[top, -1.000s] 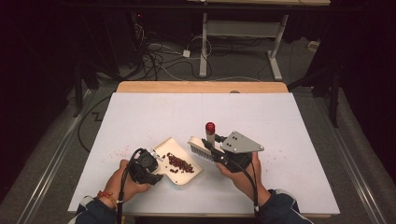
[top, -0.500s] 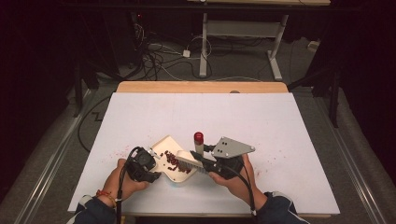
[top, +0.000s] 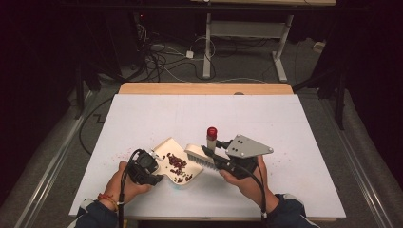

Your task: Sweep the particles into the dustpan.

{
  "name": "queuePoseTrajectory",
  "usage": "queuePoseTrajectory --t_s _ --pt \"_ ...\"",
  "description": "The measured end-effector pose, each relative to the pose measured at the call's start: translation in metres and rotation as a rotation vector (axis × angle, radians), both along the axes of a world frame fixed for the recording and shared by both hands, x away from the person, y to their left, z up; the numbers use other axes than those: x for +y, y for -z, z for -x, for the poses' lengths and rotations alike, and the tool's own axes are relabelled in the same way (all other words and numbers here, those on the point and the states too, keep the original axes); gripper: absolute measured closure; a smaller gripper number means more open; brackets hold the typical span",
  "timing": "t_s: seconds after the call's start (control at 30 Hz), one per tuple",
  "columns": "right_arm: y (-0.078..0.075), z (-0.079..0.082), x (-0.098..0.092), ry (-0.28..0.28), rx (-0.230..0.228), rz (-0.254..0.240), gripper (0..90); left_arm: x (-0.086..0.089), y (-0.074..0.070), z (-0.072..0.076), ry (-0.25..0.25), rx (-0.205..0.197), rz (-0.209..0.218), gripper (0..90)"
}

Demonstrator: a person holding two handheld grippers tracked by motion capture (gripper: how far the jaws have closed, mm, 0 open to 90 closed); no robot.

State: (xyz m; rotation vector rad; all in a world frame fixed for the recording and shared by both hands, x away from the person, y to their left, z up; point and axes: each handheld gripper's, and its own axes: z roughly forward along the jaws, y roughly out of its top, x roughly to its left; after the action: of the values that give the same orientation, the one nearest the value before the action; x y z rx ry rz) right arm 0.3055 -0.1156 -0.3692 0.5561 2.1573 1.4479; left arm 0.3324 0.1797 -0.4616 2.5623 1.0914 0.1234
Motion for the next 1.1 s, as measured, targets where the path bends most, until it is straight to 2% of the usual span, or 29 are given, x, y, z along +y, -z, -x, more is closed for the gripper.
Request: queuePoseTrajectory --t_s 0.27,0.33,0.47,0.6,0.83,0.97,1.1 --pt "-0.016 -0.005 -0.025 0.014 0.0 0.011 69.9 0.005 0.0 -0.004 -0.025 0.001 0.004 61.8" --pt "-0.019 -0.006 -0.033 0.016 0.013 0.011 69.9 0.006 -0.001 -0.005 -0.019 0.01 0.003 63.1" --pt "-0.023 -0.004 -0.05 0.019 0.039 0.017 69.9 0.008 -0.003 -0.006 -0.032 0.007 0.018 63.6" --pt "-0.025 0.0 -0.068 0.022 0.057 0.024 69.9 0.01 -0.003 -0.007 -0.035 0.002 0.016 63.7" --pt "-0.017 0.0 -0.105 -0.003 0.147 0.035 69.9 0.014 -0.004 -0.01 -0.06 -0.01 0.02 63.9" --pt "-0.013 -0.004 -0.125 -0.022 0.228 0.061 69.8 0.02 -0.004 -0.012 -0.111 -0.027 0.036 63.9" --pt "-0.008 -0.011 -0.141 -0.007 0.292 0.068 69.7 0.026 -0.002 -0.013 -0.161 -0.045 0.032 63.9"
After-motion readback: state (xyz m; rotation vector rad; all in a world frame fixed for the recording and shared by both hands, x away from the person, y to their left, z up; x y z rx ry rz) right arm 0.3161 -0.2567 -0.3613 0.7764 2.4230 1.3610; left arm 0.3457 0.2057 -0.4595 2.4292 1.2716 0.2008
